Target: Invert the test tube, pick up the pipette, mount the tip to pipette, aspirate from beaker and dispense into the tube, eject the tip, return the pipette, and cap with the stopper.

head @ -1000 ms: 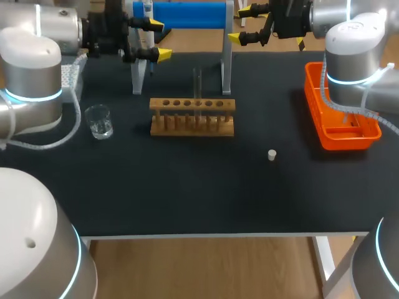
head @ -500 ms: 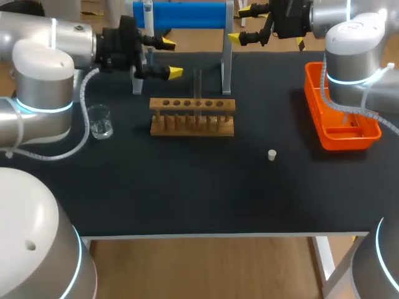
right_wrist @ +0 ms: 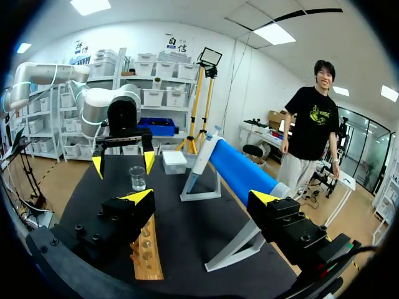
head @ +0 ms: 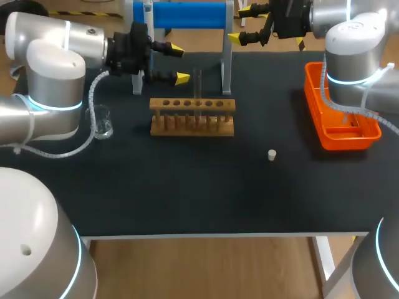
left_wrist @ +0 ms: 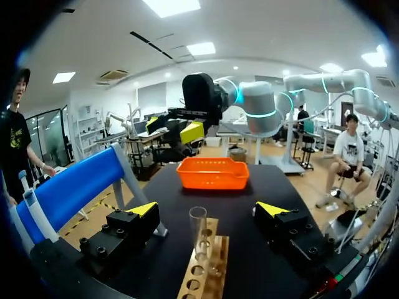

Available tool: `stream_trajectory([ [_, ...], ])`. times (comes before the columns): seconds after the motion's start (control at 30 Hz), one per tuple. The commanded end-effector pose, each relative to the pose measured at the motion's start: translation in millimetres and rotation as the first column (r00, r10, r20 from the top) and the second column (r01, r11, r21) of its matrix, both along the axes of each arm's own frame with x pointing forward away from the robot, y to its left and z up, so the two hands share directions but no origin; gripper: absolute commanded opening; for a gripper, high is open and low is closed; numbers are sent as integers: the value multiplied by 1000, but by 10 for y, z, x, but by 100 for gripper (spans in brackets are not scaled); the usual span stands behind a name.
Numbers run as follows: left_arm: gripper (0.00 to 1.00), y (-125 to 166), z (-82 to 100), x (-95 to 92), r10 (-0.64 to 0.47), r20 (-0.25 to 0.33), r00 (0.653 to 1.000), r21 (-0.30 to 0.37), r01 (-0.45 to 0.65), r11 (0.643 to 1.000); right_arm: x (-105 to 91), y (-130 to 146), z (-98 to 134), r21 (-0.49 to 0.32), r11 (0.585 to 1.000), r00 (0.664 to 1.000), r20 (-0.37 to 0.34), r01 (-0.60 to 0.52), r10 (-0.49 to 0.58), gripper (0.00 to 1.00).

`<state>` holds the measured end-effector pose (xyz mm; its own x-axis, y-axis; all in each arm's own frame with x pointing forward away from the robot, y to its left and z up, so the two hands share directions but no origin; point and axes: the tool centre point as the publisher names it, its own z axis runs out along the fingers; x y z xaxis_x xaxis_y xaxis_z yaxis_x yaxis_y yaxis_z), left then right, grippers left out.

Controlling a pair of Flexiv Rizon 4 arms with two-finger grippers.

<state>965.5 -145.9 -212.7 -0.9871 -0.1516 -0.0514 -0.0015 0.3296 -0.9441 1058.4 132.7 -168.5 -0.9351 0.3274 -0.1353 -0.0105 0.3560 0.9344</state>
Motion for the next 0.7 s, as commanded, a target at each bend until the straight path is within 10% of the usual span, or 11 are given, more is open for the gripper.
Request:
stream_trajectory([
  [0.03,100,-64,-123,101,-12,-7,1000,-1,12,1000,6,-6,4,-1,1000,1000,-2,-2,2,100],
  [0.7,100,-273,-472,165,-53,-52,997,65,57,996,6,-6,4,-1,1000,1000,-2,-2,2,100],
])
